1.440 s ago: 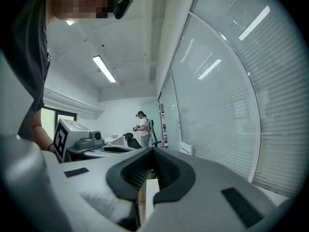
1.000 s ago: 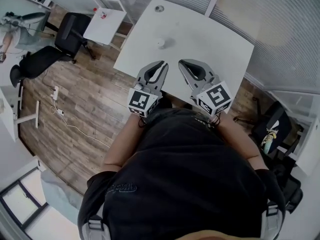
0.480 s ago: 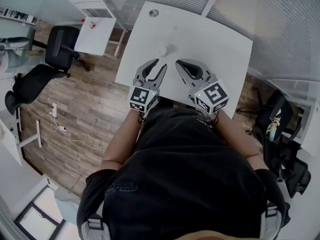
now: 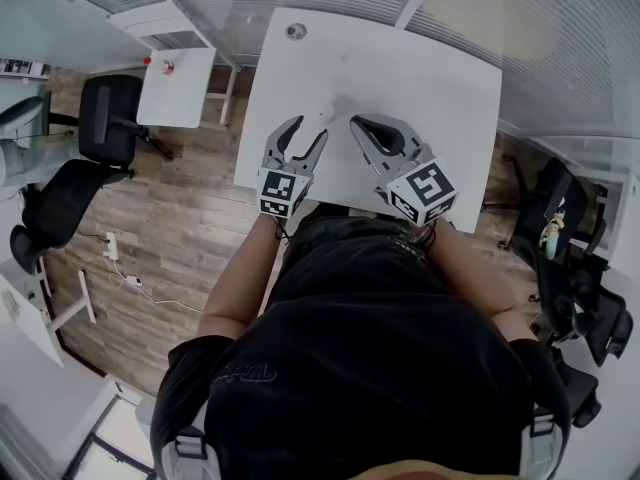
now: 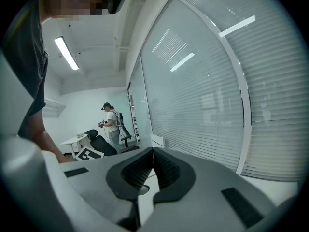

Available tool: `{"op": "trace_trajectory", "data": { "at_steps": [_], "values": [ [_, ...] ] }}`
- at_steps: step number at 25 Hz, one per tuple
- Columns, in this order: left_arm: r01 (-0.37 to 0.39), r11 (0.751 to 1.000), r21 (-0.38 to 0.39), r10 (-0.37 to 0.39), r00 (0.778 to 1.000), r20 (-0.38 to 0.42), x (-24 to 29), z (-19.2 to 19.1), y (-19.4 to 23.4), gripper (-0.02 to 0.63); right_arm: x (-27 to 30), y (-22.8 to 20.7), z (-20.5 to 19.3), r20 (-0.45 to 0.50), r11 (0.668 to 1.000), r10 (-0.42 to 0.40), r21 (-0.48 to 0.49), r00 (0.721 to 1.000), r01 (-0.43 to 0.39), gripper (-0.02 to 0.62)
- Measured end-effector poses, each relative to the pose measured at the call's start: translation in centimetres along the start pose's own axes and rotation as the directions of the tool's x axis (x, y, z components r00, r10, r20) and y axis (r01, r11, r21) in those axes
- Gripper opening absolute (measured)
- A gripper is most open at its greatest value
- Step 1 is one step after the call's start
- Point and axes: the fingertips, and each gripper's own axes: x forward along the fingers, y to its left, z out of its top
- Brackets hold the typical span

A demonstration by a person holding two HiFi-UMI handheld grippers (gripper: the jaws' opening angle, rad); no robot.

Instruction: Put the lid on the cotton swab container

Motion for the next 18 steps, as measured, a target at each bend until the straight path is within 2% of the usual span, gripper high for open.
{"op": "trace_trajectory", "data": {
  "at_steps": [9, 18],
  "values": [
    [0.028, 0.999, -0.018, -0.029, 0.998, -0.064, 2.7, -4.6, 2.6, 0.324, 1.4, -1.9, -0.7, -0.019, 0.996, -0.081, 0.033, 0.997, 0.082, 0.023],
    [0.071, 0.997, -0.011, -0.072, 0.990, -0.120, 5.5, -9.3, 3.3, 0.359, 1.4, -3.6, -1.8, -0.043, 0.987, -0.149, 0.052, 0.988, 0.151, 0.023]
  ]
}}
